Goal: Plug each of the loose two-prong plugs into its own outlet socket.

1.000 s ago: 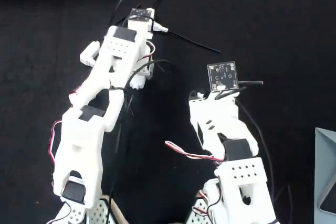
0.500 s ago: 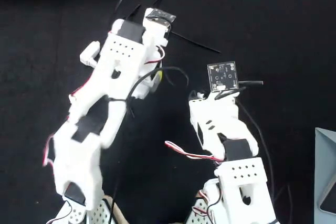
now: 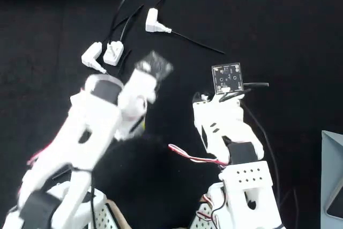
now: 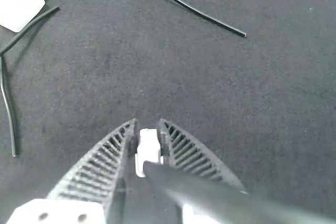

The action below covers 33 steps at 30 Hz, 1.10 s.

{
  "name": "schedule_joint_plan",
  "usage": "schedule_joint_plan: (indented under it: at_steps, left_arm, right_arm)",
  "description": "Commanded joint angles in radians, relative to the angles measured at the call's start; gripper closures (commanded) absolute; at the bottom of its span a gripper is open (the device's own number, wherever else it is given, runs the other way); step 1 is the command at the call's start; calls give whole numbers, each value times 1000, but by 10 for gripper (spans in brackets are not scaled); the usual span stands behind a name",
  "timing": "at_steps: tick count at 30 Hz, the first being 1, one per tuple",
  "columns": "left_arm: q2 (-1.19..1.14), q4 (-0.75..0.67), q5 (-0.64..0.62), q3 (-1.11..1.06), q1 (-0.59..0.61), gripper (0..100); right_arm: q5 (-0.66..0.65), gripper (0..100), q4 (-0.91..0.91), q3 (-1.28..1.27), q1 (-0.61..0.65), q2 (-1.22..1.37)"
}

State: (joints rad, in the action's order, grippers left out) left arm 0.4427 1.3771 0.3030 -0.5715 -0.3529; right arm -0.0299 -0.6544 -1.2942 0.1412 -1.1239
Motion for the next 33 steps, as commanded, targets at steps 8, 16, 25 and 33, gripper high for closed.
schedule_joint_plan:
  at_steps: [8,16,25,33]
  left_arm:
    - [193,-226,-12,-375,-12,749]
    - [193,12,-15,-165,-12,791]
    - [193,-167,-31,-403,-50,798]
    - [181,-400,-77,-559,-68,793]
  right_arm:
    - [-12,986,0,4,11,-13]
    - [-12,986,0,4,12,-13]
    - [-32,986,0,2,14,-13]
    - [-35,986,0,2,14,-13]
